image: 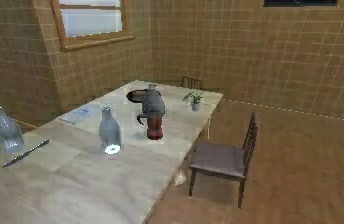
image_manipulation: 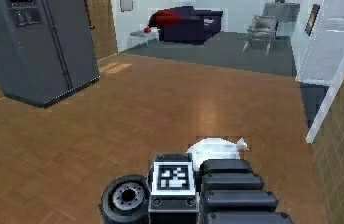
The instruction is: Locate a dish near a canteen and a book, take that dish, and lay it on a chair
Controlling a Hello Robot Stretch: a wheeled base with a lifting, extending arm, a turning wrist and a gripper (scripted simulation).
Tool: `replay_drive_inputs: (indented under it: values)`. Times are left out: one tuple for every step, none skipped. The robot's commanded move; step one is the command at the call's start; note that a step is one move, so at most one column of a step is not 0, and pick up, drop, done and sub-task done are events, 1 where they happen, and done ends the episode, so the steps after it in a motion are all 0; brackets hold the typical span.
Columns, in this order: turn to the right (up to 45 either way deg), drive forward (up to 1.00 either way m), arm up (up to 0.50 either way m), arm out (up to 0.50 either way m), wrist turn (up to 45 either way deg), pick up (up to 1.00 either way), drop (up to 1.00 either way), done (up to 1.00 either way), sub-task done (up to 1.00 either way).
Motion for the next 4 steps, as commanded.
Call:
replay_drive_inputs:
  values:
    - [-45.0, 0.00, 0.00, 0.00, 0.0, 0.00, 0.00, 0.00, 0.00]
    - [-18.0, 0.00, 0.00, 0.00, 0.0, 0.00, 0.00, 0.00, 0.00]
    - [0.0, 0.00, 0.00, 0.22, 0.0, 0.00, 0.00, 0.00, 0.00]
    - [0.0, 0.00, 0.00, 0.00, 39.0, 0.00, 0.00, 0.00, 0.00]
